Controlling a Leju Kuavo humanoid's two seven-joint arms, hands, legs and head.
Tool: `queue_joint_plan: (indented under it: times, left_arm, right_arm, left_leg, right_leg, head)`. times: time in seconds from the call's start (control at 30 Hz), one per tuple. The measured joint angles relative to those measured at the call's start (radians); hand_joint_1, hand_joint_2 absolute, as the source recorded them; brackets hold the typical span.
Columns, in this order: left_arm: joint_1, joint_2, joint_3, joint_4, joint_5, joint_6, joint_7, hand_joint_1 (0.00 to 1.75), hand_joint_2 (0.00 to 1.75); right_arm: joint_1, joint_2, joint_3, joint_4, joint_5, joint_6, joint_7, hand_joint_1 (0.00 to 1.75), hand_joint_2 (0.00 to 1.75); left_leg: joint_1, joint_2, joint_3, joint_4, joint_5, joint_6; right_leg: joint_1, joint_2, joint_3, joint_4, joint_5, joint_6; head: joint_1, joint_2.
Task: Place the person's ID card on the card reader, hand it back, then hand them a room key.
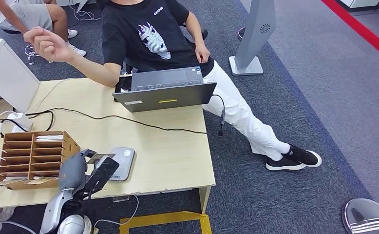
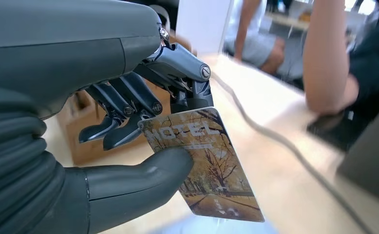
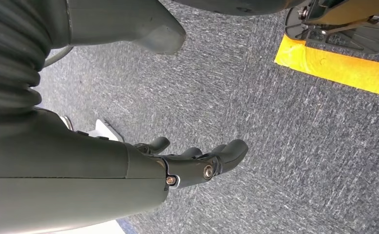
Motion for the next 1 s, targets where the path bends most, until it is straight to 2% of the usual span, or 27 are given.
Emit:
queue_joint_plan:
  times: [0.2,0.4,0.47,0.57,0.63,0.77,1.0]
  left_arm:
    - [-0.019,0.052,0.026,-0.072,-0.086,0.130,-0.012,1.75,1.75]
    - [-0.052,0.094,0.091,-0.111,-0.124,0.205,-0.025,1.75,1.75]
    - [-0.062,0.107,0.106,-0.111,-0.200,0.237,-0.013,1.75,1.75]
    - [-0.077,0.139,0.122,-0.099,-0.413,0.314,0.036,1.75,1.75]
    - [-0.084,0.159,0.141,-0.073,-0.475,0.354,0.054,1.75,1.75]
    - [-0.087,0.180,0.189,-0.018,-0.478,0.389,0.057,1.75,1.75]
    - [-0.085,0.182,0.220,0.028,-0.478,0.410,0.047,1.75,1.75]
  right_arm:
    - [0.002,0.000,-0.003,0.000,0.007,-0.002,0.001,0.00,1.75]
    - [0.002,0.000,-0.003,0.000,0.013,-0.006,0.005,0.00,1.75]
    - [0.002,0.000,-0.003,0.000,0.018,-0.006,0.005,0.00,1.75]
    - [0.002,0.000,-0.003,0.000,0.028,-0.005,0.001,0.00,1.75]
    - [0.000,0.000,-0.003,0.000,0.031,-0.003,-0.001,0.00,1.75]
    - [-0.001,-0.001,-0.003,0.000,0.032,0.002,-0.003,0.00,1.75]
    - [-0.002,-0.001,-0.003,0.000,0.033,0.000,-0.003,0.00,1.75]
  left_leg:
    - [0.000,0.000,0.000,0.000,0.000,0.000]
    - [0.000,0.000,0.000,0.000,0.001,0.000]
    - [0.000,0.000,0.000,0.000,0.001,0.000]
    - [0.000,0.000,0.000,0.000,0.001,0.000]
    - [0.000,0.000,0.000,0.000,0.001,0.000]
    - [0.000,0.000,0.000,0.000,0.001,0.000]
    - [0.000,0.000,0.000,0.000,0.001,0.000]
  right_leg:
    - [0.000,0.000,0.000,0.000,0.000,0.000]
    - [0.000,0.000,0.000,0.000,0.000,0.000]
    - [0.000,0.000,0.000,0.000,0.000,0.000]
    - [0.000,0.000,0.000,0.000,0.000,0.000]
    - [0.000,0.000,0.000,0.000,0.000,0.000]
    - [0.000,0.001,0.000,0.000,0.000,0.000]
    - [0.000,0.000,0.000,0.000,0.000,0.000]
  head:
    - [0.000,0.000]
    - [0.000,0.000]
    - [0.000,0.000]
    - [0.000,0.000]
    - [0.000,0.000]
    - [-0.001,0.000]
    - [0.000,0.000]
